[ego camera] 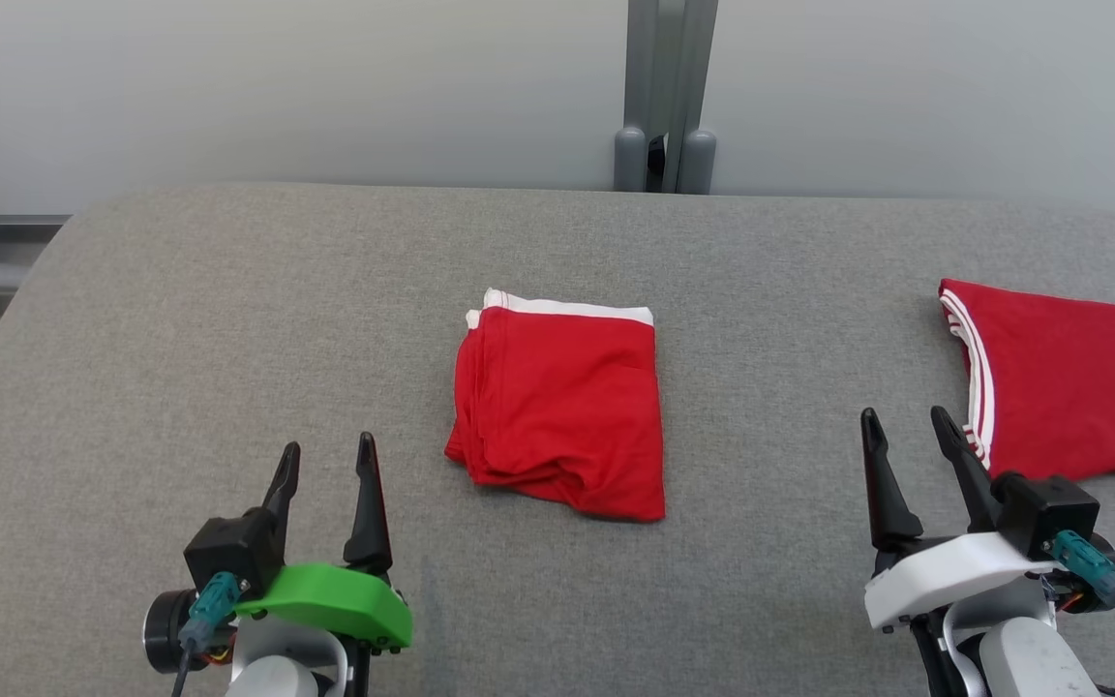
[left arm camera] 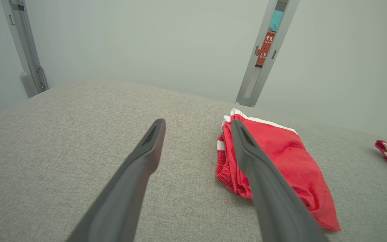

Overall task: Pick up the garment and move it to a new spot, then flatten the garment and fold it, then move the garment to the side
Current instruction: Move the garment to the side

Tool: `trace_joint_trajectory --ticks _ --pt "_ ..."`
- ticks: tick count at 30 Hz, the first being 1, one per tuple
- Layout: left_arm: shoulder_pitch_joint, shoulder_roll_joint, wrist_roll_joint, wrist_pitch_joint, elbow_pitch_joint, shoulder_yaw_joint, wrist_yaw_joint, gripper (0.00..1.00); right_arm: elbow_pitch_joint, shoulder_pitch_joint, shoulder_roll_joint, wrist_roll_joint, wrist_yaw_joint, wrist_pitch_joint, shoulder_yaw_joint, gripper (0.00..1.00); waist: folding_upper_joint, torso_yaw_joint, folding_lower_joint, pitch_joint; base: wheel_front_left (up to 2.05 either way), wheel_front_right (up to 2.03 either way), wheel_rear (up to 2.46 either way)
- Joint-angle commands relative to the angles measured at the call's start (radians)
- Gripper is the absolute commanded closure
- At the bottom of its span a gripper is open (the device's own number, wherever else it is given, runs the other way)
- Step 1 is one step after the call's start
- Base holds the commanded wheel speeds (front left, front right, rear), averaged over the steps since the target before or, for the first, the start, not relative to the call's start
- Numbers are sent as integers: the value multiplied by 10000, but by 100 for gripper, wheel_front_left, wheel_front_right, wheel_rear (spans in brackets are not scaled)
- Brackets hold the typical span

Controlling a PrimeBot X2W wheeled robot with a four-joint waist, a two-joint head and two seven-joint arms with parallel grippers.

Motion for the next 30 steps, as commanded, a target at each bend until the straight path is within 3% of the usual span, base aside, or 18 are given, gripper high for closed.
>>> trace_joint_trajectory --ticks 1,7,13,20,30 --pt "-151 87 -43 -26 -1 24 48 0 1 116 -24 -51 -3 88 -33 0 0 3 0 21 0 0 0" --pt "-357 189 18 -32 -223 131 90 0 -40 -512 -26 60 -3 763 109 0 0 219 0 270 0 0 0" --pt "-577 484 102 -27 -887 345 175 0 19 -1760 -26 -397 -3 2176 -1 0 0 849 0 731 0 0 0" --pt "-489 447 72 25 -1493 322 247 0 1229 -3021 -57 -555 -3 3658 63 0 0 1962 0 1336 0 0 0" --pt "-338 1 -26 -26 -1389 174 142 0 2997 -3573 -316 249 -3 4394 367 0 0 3048 0 1952 0 0 0"
